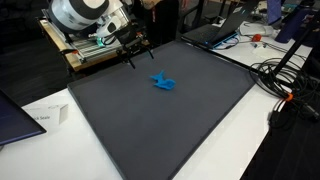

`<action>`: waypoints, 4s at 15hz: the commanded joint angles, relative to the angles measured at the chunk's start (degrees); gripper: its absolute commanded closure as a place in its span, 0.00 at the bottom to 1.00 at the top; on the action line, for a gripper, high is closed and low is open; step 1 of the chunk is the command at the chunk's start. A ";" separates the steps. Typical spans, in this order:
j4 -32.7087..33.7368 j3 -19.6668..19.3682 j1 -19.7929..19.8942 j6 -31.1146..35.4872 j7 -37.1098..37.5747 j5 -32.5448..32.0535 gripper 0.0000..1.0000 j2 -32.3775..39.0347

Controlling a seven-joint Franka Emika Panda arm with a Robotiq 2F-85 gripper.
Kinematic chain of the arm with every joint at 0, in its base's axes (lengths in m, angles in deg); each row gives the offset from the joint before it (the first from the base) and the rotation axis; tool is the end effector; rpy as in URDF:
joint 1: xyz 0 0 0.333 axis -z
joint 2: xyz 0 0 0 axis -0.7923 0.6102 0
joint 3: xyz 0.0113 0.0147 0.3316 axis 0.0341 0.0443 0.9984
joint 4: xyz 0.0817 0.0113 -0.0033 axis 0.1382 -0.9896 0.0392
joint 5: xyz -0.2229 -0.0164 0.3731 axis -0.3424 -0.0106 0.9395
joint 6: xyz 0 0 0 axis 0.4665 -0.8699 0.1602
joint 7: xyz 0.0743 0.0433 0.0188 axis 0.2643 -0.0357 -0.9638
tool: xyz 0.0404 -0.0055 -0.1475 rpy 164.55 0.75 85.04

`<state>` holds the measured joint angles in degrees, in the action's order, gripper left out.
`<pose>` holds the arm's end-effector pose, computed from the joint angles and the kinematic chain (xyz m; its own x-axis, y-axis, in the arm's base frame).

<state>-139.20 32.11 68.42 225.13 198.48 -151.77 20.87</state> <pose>0.4963 -0.1275 0.2008 0.8496 -0.5029 0.1588 -0.4055 -0.8154 -0.4131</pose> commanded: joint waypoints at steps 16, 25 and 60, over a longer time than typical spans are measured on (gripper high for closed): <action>32.68 -24.71 -27.54 22.21 14.95 -5.80 0.00 24.38; 40.28 -31.72 -36.24 25.35 15.12 -0.85 0.00 32.55; 38.13 -31.50 -42.59 22.61 9.86 -13.47 1.00 37.81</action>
<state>-92.91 0.95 28.02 246.94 210.53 -165.24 63.82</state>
